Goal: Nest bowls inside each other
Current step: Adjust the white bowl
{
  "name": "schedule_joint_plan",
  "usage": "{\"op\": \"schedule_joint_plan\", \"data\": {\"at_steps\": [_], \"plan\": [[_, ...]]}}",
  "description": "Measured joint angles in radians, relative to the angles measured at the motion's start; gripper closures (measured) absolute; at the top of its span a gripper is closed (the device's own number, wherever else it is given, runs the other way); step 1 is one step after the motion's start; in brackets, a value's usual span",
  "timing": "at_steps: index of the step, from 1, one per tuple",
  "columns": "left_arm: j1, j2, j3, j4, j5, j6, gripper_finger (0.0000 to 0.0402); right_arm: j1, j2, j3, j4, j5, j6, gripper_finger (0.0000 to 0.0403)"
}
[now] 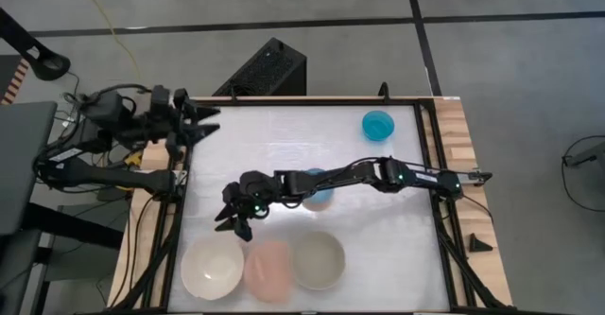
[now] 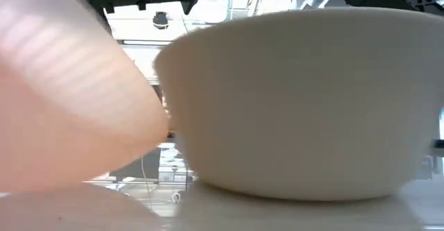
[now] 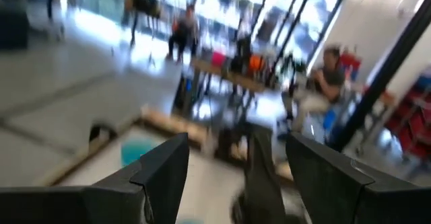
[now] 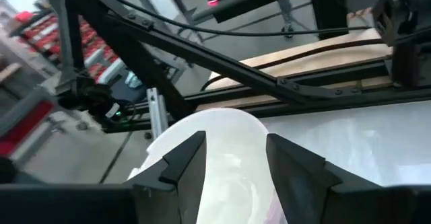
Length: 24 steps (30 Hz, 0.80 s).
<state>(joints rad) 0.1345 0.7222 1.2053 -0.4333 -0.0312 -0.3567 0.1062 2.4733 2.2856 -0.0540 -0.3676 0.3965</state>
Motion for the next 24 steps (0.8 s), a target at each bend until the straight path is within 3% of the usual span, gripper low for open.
{"op": "schedule_joint_plan", "data": {"at_steps": [8, 12, 17, 24], "plan": [[0.000, -0.037, 0.000, -0.399, 0.105, -0.111, 0.0164, -0.044, -0.002, 0.000, -0.061, -0.170, 0.075, 0.0209], [0.000, -0.056, 0.000, -0.573, 0.153, -0.155, 0.0164, -0.058, -0.016, 0.000, -0.155, -0.203, 0.052, 0.0209], [-0.001, -0.057, -0.008, -0.755, 0.218, -0.190, 0.0164, -0.080, -0.062, 0.000, -0.300, -0.174, -0.035, 0.0209], [-0.047, -0.067, -0.169, -0.778, 0.379, -0.255, 0.0164, -0.124, -0.165, 0.000, -0.598, -0.059, -0.172, 0.0209]]}}
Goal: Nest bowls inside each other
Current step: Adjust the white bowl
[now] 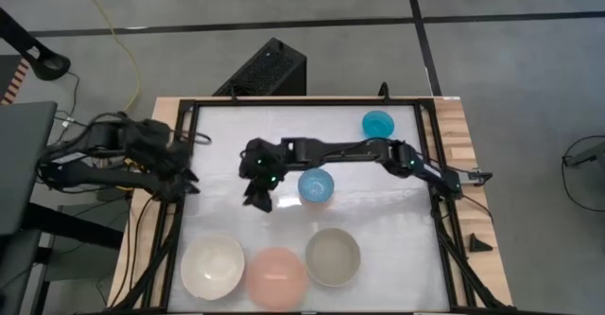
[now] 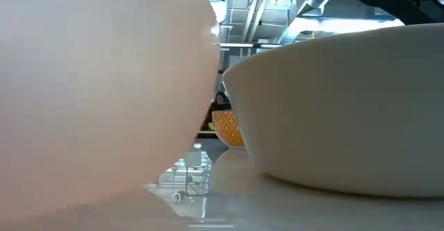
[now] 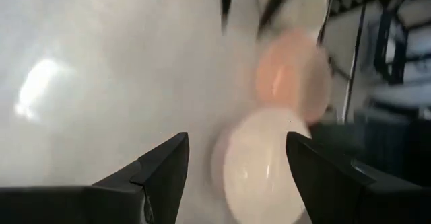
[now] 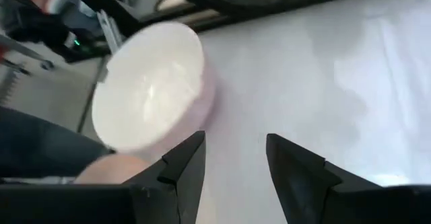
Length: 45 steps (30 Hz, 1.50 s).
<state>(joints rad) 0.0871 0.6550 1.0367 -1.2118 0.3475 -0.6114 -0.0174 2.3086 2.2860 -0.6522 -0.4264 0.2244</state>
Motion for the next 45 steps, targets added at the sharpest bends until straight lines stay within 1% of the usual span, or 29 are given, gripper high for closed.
{"op": "schedule_joint_plan", "data": {"at_steps": [4, 9, 11, 14, 18, 22, 26, 29, 33, 38, 42, 45], "plan": [[-0.063, -0.004, -0.122, 0.046, 0.033, -0.031, 0.0164, -0.012, -0.063, 0.000, -0.173, 0.076, -0.048, 0.0209], [-0.149, -0.008, -0.239, 0.206, 0.051, -0.089, 0.0164, -0.012, -0.126, 0.000, -0.368, 0.172, -0.083, 0.0209], [-0.185, -0.008, -0.275, 0.266, 0.060, -0.122, 0.0164, -0.009, -0.148, 0.000, -0.427, 0.191, -0.086, 0.0209], [-0.241, -0.006, -0.323, 0.348, 0.064, -0.171, 0.0164, 0.004, -0.165, 0.000, -0.460, 0.192, -0.081, 0.0209], [-0.307, -0.004, -0.380, 0.377, 0.038, -0.217, 0.0164, 0.042, -0.165, 0.000, -0.472, 0.190, -0.062, 0.0209], [-0.361, -0.001, -0.407, 0.393, -0.004, -0.244, 0.0164, 0.091, -0.164, 0.000, -0.465, 0.168, -0.047, 0.0209], [-0.401, -0.001, -0.441, 0.419, -0.038, -0.267, 0.0164, 0.129, -0.163, -0.056, -0.396, 0.173, 0.008, 0.0209], [-0.430, 0.004, -0.470, 0.438, -0.041, -0.276, 0.0164, 0.145, -0.161, -0.084, -0.377, 0.176, 0.056, 0.0209], [-0.467, 0.006, -0.522, 0.505, -0.039, -0.290, 0.0164, 0.157, -0.163, -0.116, -0.349, 0.180, 0.121, 0.0209], [-0.505, 0.006, -0.577, 0.555, -0.032, -0.317, 0.0164, 0.173, -0.163, -0.115, -0.346, 0.213, 0.173, 0.0209], [-0.531, 0.006, -0.607, 0.554, -0.026, -0.325, 0.0164, 0.183, -0.163, -0.115, -0.349, 0.219, 0.204, 0.0209], [-0.544, 0.006, -0.626, 0.584, -0.038, -0.328, 0.0164, 0.193, -0.163, -0.115, -0.347, 0.225, 0.227, 0.0209]]}}
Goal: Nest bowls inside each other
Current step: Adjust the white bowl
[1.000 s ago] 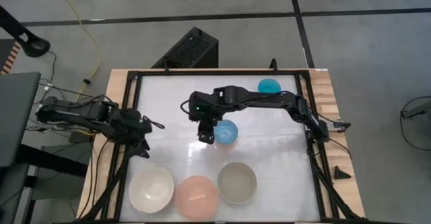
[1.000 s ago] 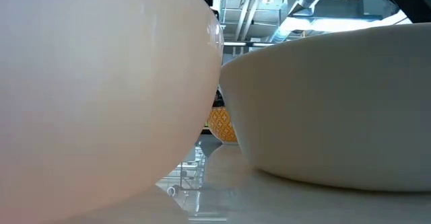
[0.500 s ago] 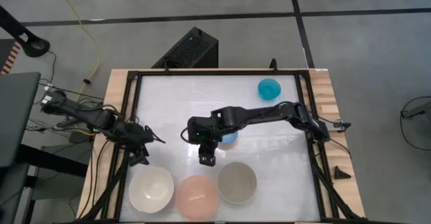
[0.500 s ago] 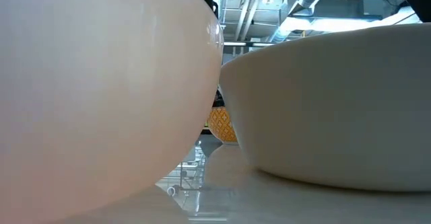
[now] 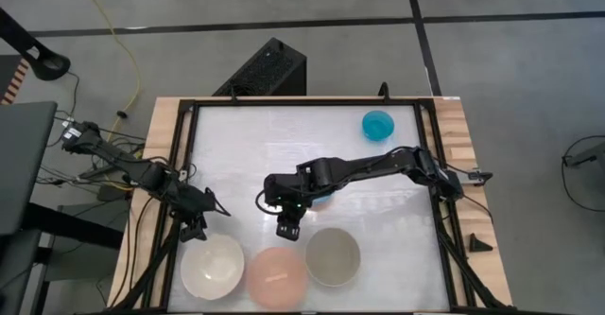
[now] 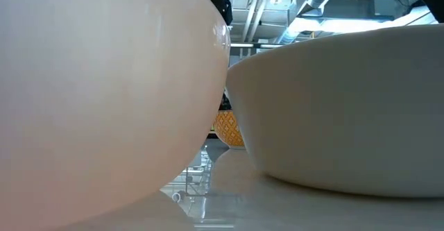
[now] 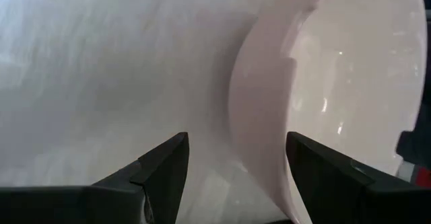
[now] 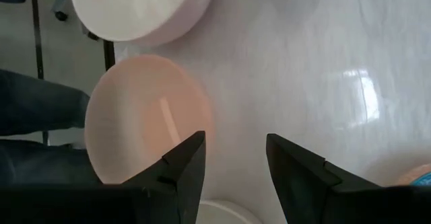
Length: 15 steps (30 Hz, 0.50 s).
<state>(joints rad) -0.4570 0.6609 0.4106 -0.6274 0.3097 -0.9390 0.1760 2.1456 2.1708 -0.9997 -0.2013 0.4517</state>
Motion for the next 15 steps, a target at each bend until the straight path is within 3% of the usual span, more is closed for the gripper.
{"op": "schedule_joint_plan", "data": {"at_steps": [3, 6, 13, 15], "plan": [[-0.004, 0.000, -0.029, 0.090, -0.001, -0.008, 0.0171, 0.011, 0.000, 0.000, -0.002, 0.031, 0.019, 0.0209], [-0.004, 0.000, -0.051, 0.151, -0.010, -0.006, 0.0204, 0.017, 0.000, 0.000, -0.001, 0.044, 0.032, 0.0209], [-0.005, 0.000, -0.052, 0.157, -0.056, 0.057, 0.0366, 0.028, 0.000, 0.000, -0.001, 0.058, 0.059, 0.0209], [-0.003, 0.001, -0.054, 0.133, -0.103, 0.079, 0.0387, 0.028, 0.000, 0.000, -0.001, 0.058, 0.065, 0.0209]]}}
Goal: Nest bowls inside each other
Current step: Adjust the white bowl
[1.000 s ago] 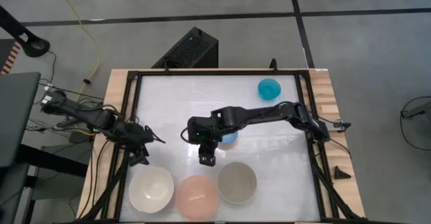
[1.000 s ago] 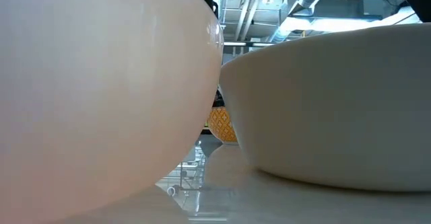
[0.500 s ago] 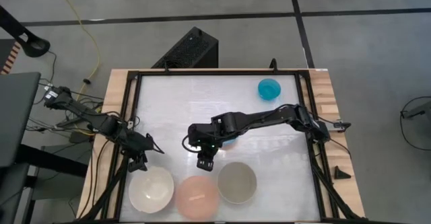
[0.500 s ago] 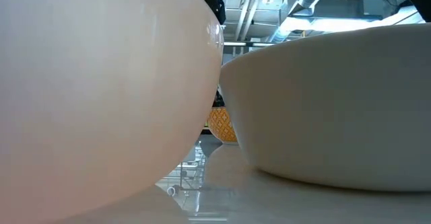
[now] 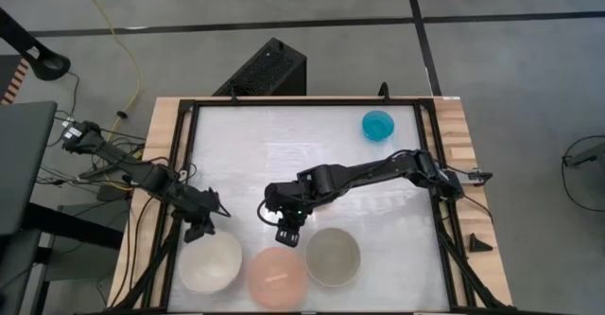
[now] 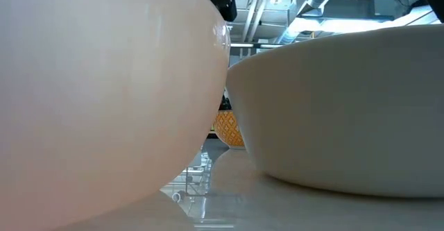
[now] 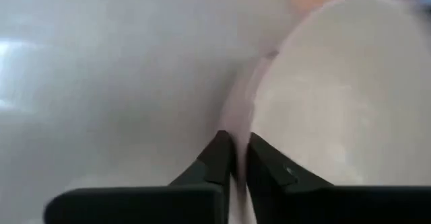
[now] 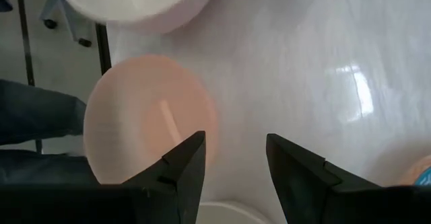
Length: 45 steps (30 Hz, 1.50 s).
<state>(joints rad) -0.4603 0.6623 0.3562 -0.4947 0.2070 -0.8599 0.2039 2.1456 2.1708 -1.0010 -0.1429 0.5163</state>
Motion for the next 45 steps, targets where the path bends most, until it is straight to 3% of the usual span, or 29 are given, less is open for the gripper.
{"op": "schedule_joint_plan", "data": {"at_steps": [5, 14, 27, 45], "plan": [[0.023, -0.001, 0.000, 0.019, -0.085, 0.029, 0.0389, -0.001, 0.000, 0.000, 0.000, 0.003, 0.007, 0.0209], [0.193, 0.015, 0.000, 0.088, -0.189, 0.122, 0.0397, 0.009, 0.000, 0.000, -0.008, 0.006, 0.002, 0.0209], [0.447, 0.161, 0.005, 0.212, -0.216, 0.267, 0.0388, 0.052, 0.000, 0.000, -0.061, 0.032, 0.013, 0.0209], [0.478, 0.168, 0.007, 0.331, -0.164, 0.305, 0.0317, 0.135, 0.002, 0.001, -0.056, 0.157, 0.150, 0.0209]]}}
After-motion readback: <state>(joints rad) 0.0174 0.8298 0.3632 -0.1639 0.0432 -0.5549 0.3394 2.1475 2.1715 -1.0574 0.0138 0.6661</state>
